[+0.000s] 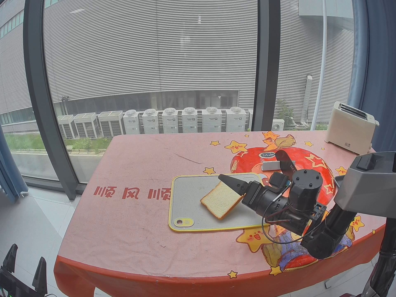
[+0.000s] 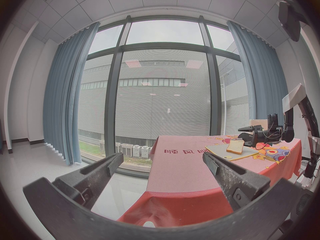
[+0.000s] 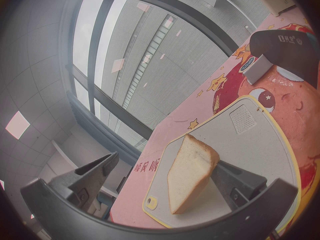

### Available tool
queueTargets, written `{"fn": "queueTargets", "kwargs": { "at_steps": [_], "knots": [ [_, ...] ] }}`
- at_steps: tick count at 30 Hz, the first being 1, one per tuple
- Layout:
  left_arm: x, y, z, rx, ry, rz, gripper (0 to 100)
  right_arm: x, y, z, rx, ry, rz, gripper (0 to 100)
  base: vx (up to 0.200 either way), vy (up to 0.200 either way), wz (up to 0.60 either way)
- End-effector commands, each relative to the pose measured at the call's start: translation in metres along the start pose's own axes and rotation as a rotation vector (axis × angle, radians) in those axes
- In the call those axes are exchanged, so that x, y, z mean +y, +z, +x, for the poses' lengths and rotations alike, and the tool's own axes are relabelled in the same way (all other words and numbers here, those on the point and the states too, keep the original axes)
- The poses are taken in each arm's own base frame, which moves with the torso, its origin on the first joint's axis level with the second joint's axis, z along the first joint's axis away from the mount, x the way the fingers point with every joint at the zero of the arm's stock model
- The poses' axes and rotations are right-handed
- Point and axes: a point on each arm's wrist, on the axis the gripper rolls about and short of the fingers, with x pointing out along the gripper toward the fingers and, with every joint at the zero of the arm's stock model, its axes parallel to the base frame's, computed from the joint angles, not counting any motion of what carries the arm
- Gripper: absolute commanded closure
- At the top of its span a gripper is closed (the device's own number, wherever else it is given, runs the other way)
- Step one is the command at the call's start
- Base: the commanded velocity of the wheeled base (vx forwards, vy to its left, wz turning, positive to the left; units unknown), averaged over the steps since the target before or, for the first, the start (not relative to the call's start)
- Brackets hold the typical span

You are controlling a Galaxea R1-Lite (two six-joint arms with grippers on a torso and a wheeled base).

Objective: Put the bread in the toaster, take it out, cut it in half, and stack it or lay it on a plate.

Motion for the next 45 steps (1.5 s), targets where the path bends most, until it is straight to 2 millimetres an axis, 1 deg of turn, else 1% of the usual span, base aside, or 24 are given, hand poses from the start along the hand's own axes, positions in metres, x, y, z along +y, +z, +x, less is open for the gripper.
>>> {"fn": "queueTargets", "kwargs": {
  "at_steps": [1, 5, 9, 14, 18, 23, 26, 34, 42, 44, 45],
  "knots": [
    [0.000, -0.004, 0.000, 0.004, 0.000, 0.000, 0, 0.004, 0.003, -0.001, -0.011, 0.006, -0.012, 0, 0.000, 0.000, 0.00],
    [0.000, -0.004, 0.000, 0.004, 0.000, 0.000, 0, 0.006, 0.004, -0.003, 0.006, -0.015, -0.026, 0, 0.000, 0.000, 0.00],
    [0.000, -0.004, 0.000, 0.004, 0.000, 0.000, 0, 0.017, 0.011, -0.008, 0.035, -0.053, -0.020, 0, 0.000, 0.000, 0.00],
    [0.000, -0.004, 0.000, 0.004, 0.000, 0.000, 0, 0.033, 0.023, -0.016, 0.023, -0.072, -0.021, 0, 0.000, 0.000, 0.00],
    [0.000, -0.004, 0.000, 0.004, 0.000, 0.000, 0, 0.036, 0.025, -0.020, 0.046, -0.110, -0.017, 0, 0.000, 0.000, 0.00],
    [0.000, -0.004, 0.000, 0.004, 0.000, 0.000, 0, 0.035, 0.029, -0.018, 0.097, -0.196, 0.002, 0, 0.000, 0.000, 0.00],
    [0.000, -0.004, 0.000, 0.004, 0.000, 0.000, 0, 0.037, 0.031, -0.020, 0.110, -0.218, 0.007, 0, 0.000, 0.000, 0.00],
    [0.000, -0.004, 0.000, 0.004, 0.000, 0.000, 0, 0.035, 0.029, -0.025, 0.155, -0.272, 0.012, 0, 0.000, 0.000, 0.00],
    [0.000, -0.004, 0.000, 0.004, 0.000, 0.000, 0, 0.031, 0.017, -0.030, 0.210, -0.292, 0.005, 0, 0.000, 0.000, 0.00],
    [0.000, -0.004, 0.000, 0.004, 0.000, 0.000, 0, 0.031, 0.017, -0.030, 0.210, -0.292, 0.005, 0, 0.000, 0.000, 0.00],
    [0.000, -0.004, 0.000, 0.004, 0.002, 0.000, 0, 0.032, 0.012, -0.036, 0.239, -0.289, -0.005, 0, 0.000, 0.000, 0.00]
  ]
}}
